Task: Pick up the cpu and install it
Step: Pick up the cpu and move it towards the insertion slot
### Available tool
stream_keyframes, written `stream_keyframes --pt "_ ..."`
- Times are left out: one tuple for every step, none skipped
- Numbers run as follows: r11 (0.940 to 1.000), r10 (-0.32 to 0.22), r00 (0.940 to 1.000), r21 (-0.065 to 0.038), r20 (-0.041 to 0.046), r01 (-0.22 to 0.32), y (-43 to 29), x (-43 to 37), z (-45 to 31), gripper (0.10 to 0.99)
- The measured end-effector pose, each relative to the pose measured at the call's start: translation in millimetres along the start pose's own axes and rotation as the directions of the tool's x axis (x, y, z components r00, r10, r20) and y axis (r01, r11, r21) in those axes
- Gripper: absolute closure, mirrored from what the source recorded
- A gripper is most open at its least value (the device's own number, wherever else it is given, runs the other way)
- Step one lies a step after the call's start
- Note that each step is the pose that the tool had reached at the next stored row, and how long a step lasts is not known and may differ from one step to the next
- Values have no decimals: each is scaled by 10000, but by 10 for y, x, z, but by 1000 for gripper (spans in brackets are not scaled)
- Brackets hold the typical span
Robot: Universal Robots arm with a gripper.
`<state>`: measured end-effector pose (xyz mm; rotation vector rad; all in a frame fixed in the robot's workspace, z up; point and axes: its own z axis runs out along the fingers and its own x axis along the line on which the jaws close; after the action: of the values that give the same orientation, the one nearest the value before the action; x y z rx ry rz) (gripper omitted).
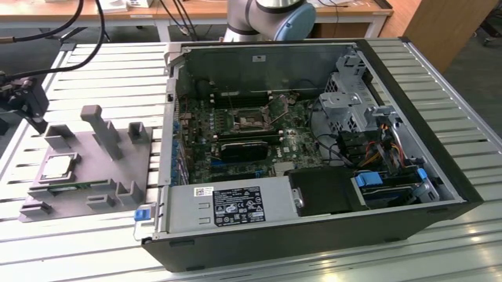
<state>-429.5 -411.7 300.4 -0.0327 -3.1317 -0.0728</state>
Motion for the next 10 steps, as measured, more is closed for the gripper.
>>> stream_keyframes --pt "10000 0 10000 -1 1 0 0 0 6 439" --pt "10000 -1 10000 0 0 1 -1 0 13 439" --pt "10000 -1 10000 -1 0 1 -2 0 21 439" --pt "10000 -1 10000 -1 -2 1 -3 -1 30 439" --pt "10000 -2 10000 -4 -2 2 -5 -1 38 439" --pt "10000 -2 10000 -6 -2 2 -5 -1 47 439" --pt "10000 -3 10000 -7 -2 3 -6 -1 54 439" --pt "10000 -3 10000 -9 -4 3 -6 -1 63 439" --pt "10000 -4 10000 -10 -4 4 -8 -1 70 439" --pt "10000 -3 10000 -10 -5 3 -8 -1 77 439"
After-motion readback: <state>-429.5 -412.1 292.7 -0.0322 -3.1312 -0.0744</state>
